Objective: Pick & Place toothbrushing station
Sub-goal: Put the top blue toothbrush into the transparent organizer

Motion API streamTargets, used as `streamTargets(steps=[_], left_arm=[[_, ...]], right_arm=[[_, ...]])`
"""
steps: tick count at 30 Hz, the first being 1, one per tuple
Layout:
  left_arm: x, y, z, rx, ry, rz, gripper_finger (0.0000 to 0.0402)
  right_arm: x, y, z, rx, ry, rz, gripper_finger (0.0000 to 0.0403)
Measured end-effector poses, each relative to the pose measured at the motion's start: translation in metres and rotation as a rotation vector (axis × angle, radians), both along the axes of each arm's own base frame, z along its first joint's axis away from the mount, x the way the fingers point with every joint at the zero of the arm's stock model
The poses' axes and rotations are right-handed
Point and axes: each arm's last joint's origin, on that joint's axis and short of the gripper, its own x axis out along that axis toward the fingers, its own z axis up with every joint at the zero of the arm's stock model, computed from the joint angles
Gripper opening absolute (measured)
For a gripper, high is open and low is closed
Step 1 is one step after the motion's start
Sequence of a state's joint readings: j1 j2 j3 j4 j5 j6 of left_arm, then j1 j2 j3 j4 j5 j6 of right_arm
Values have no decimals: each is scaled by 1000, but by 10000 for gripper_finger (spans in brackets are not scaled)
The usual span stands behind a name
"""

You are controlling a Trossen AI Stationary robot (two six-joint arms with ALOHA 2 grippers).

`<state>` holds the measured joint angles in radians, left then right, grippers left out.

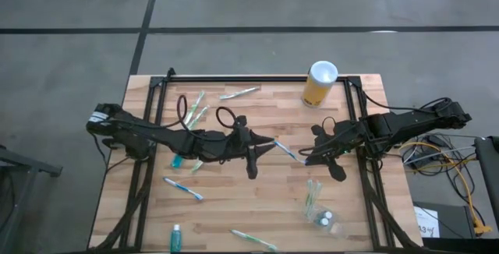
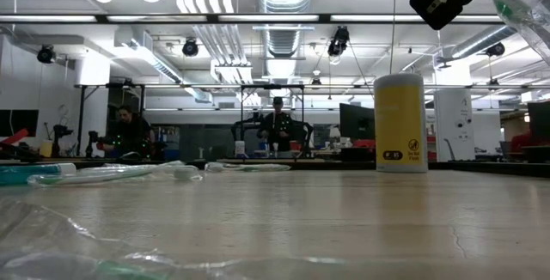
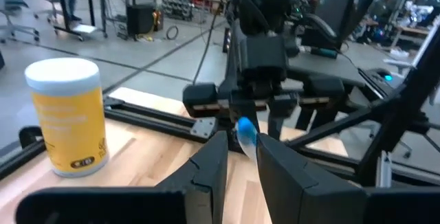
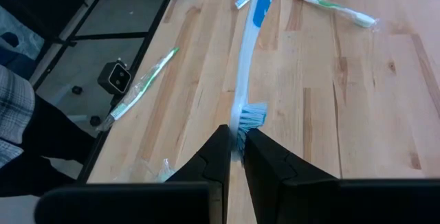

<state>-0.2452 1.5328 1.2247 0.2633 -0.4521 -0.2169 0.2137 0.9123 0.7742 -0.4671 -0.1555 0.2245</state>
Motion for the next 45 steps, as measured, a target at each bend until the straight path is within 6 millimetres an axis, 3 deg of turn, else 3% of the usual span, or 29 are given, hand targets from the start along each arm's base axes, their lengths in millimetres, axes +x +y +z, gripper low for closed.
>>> streamTargets(steps=[45], left_arm=[[4,4,2,9,-43,-20,83]], right_arm=[[2,0,2,6,-29,1,28]])
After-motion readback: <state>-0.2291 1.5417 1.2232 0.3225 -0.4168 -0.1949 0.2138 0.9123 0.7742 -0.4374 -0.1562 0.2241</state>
